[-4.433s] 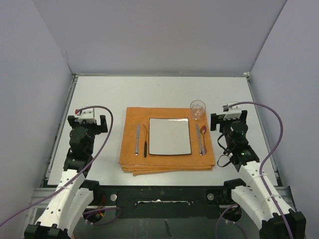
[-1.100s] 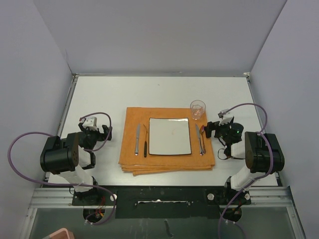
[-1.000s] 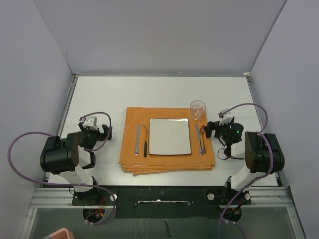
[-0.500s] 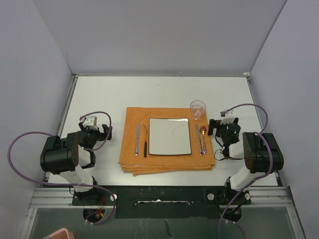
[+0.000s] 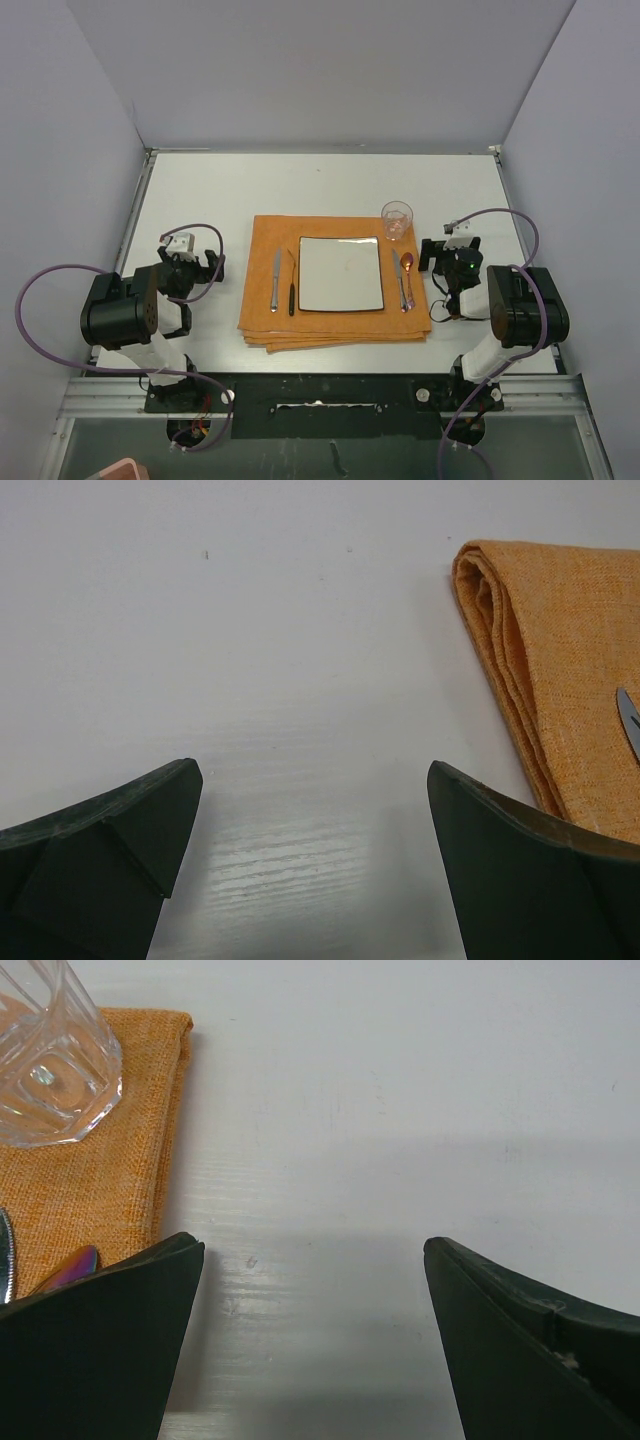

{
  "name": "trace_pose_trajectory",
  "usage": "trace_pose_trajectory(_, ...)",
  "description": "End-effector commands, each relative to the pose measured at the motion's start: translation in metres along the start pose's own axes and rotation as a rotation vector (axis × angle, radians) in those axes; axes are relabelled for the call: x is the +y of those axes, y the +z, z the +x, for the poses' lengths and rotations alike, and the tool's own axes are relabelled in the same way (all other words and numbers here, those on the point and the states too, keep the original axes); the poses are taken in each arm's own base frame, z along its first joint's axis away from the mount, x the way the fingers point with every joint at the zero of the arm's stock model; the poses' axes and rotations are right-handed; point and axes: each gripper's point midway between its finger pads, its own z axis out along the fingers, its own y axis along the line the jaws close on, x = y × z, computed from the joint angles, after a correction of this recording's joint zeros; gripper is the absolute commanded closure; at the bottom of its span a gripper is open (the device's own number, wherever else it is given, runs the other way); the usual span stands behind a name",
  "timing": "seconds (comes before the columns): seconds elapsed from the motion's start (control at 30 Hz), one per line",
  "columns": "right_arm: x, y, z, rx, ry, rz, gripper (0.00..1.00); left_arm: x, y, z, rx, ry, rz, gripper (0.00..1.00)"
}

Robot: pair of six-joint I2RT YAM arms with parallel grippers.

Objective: Set the dinner table for one person
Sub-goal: Reset both arms

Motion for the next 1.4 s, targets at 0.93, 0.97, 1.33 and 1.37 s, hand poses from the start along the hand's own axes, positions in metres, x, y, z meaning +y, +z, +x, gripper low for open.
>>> trace_pose_trajectory(0.93, 0.018, 0.016, -0.028, -0.032, -0.098, -0.037, 0.02, 0.001, 0.01, -0.028, -0.073, 0.036, -0.002, 0.02)
trace_pose_trajectory(0.97, 0.018, 0.016, -0.028, -0.032, -0.098, -0.036, 0.02, -0.001, 0.011, -0.028, -0.065, 0.041, 0.013, 0.02)
trace_pose_trajectory(1.33, 0.018, 0.016, -0.028, -0.032, -0.098, -0.037, 0.02, -0.018, 0.023, -0.022, 0.006, 0.09, 0.109, 0.02)
trace_pose_trajectory(1.37, 0.018, 0.016, -0.028, -0.032, -0.098, -0.038, 0.02, -0.018, 0.023, -0.022, 0.006, 0.088, 0.109, 0.02)
